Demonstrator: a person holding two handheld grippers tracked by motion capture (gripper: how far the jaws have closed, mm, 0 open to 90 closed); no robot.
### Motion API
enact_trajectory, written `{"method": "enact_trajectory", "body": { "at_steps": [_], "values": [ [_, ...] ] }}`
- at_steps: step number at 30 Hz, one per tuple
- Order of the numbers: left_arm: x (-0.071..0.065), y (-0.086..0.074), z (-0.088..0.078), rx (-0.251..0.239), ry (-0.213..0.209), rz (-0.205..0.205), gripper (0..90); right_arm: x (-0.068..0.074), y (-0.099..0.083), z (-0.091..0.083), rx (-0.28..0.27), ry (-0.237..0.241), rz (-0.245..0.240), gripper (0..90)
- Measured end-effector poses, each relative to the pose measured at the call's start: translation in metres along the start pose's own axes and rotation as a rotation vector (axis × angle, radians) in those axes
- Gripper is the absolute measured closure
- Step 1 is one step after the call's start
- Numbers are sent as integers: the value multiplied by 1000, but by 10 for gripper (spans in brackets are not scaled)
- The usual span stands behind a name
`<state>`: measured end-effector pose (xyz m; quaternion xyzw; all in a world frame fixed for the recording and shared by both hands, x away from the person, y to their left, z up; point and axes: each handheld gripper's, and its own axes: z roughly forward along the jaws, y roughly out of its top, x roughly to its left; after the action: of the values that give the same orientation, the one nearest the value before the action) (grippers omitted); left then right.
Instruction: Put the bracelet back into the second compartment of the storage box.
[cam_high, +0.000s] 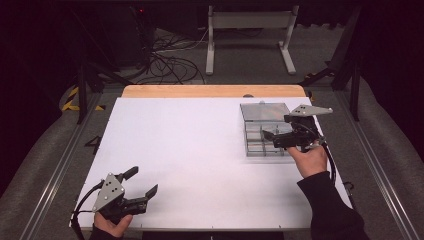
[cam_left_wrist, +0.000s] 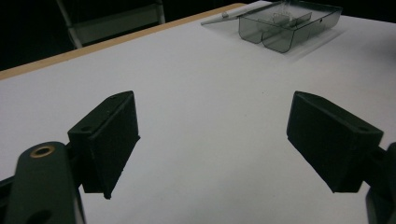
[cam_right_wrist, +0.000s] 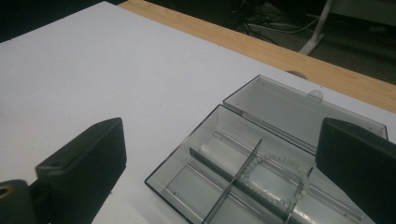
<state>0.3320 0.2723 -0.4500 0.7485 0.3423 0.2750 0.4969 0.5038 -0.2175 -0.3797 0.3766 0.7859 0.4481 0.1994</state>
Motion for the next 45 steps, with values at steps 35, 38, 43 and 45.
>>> {"method": "enact_trajectory", "body": {
  "at_steps": [35, 38, 43, 45],
  "values": [
    [-1, 0, 0, -1, 3, -2, 173, 39, -55, -34, -35, 175, -101, 0],
    [-1, 0, 0, -1, 4, -2, 174, 40, -61, -36, -36, 186, -107, 0],
    [-1, 0, 0, 5, 1, 1, 174, 40, -70, -39, -40, 199, -113, 0],
    [-1, 0, 0, 2, 3, 1, 174, 41, -74, -39, -37, 204, -109, 0]
  ]
}}
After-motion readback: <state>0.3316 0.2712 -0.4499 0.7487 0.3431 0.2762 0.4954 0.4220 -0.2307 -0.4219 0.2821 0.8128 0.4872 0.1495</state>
